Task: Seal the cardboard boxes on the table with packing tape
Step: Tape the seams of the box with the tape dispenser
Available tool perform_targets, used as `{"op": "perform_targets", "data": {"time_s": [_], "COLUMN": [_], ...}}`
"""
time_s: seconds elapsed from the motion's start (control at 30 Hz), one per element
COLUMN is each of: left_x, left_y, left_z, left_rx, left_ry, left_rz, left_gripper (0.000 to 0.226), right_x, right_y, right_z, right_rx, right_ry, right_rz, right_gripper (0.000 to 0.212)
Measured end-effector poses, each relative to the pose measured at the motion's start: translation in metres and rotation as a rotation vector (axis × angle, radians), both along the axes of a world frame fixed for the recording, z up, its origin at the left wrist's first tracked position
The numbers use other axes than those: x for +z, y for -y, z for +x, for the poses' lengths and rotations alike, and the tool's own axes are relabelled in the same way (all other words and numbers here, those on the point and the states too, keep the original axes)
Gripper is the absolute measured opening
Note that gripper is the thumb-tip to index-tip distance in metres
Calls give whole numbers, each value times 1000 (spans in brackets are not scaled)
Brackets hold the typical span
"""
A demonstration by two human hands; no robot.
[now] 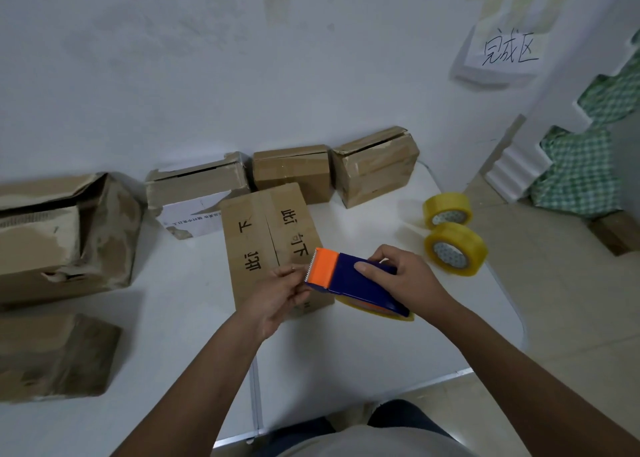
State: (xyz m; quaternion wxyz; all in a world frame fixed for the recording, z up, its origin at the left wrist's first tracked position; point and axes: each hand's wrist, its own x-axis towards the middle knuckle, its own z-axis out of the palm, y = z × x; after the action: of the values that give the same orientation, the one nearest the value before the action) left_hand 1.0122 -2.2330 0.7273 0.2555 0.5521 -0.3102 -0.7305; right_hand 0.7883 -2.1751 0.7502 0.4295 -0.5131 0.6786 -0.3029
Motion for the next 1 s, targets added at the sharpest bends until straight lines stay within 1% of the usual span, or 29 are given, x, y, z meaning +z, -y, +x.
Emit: {"op": "perform_targets", "data": {"time_s": [0.13,0.2,0.3,0.53,0.7,0.73,0.83,0.87,0.93,1.0], "left_x": [-3,-2,3,10,12,12,10,10,9,8], "left_y": [-2,-3,-1,2,3,5,19,22,21,16], "left_z": [3,4,8,23,31,37,78,94,113,115], "left_rx": [-42,-34,0,39,59,86,276,295,243,219], "left_ry": [181,221,219,278,264,260,283,301,302,292], "left_rz": [-144,-194,-230,-293,-302,-306,-312,-301,-274,-260], "left_gripper": [20,21,20,21,19,17,12,11,10,12], "right_x": [6,7,10,17,19,19,21,21,22,21], "right_y": [3,5,11,30,42,44,47,48,50,51], "right_z": [4,6,8,14,20,20,8,1,-10,-15], "right_rx": [54,72,96,188,254,272,310,321,345,368], "right_ry": [-36,-45,-32,-52,-95,-109,-183,-217,-248,-252], "right_rz": [3,5,11,21,27,26,38,46,74,103], "right_gripper": [50,46,47,34,31,31,31,30,30,31]}}
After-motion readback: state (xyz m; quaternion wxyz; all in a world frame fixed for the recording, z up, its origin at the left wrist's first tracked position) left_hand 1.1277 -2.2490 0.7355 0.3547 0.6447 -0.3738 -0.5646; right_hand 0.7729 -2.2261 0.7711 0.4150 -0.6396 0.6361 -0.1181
